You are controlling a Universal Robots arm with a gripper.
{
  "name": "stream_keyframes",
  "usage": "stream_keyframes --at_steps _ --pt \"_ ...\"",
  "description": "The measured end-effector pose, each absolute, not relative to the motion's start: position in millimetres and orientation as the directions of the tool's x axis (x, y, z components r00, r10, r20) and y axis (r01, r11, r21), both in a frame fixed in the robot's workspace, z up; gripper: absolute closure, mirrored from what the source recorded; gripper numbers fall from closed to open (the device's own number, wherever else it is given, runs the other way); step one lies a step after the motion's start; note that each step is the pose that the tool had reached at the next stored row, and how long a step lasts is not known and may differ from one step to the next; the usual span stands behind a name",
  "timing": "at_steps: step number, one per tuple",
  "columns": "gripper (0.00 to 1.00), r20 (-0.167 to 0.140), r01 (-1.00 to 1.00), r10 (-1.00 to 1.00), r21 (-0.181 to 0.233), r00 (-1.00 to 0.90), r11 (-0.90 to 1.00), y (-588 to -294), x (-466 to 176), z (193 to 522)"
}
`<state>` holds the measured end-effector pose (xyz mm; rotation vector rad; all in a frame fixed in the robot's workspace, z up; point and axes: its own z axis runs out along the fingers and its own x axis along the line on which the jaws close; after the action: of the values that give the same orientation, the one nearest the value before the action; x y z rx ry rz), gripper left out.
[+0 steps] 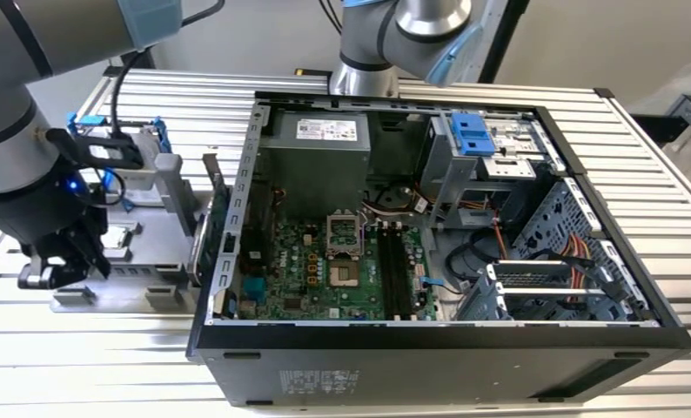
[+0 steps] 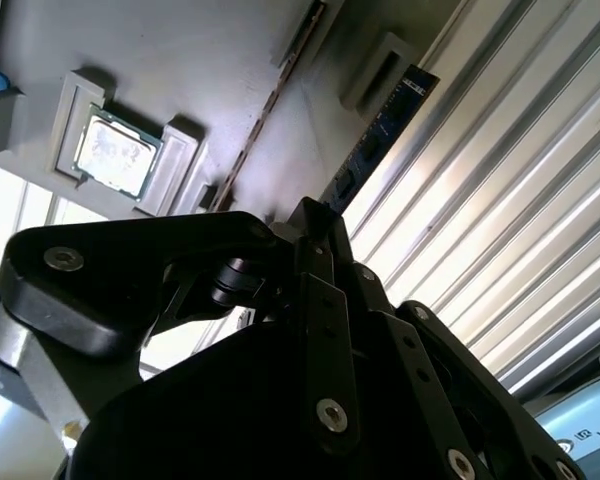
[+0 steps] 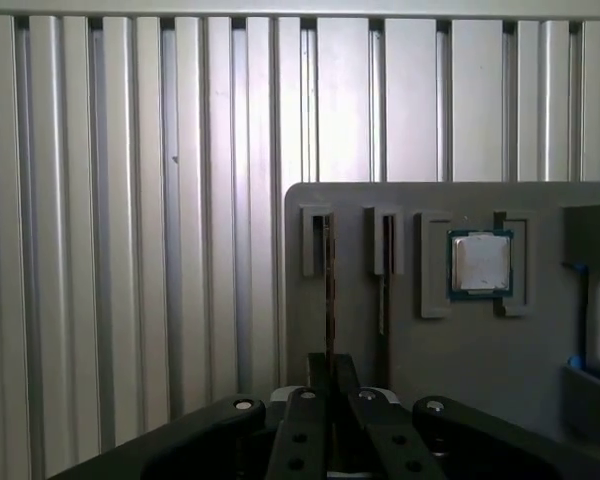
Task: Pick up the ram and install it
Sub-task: 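Pick up the ram and move it above insertion slot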
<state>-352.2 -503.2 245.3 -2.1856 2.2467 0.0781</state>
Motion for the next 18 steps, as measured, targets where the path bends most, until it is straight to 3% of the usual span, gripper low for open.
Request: stream_keyframes --at_steps 18 --pt "1.00 -0.039 -0.999 -0.999 0.031 -0.034 0.033 -503 -352 259"
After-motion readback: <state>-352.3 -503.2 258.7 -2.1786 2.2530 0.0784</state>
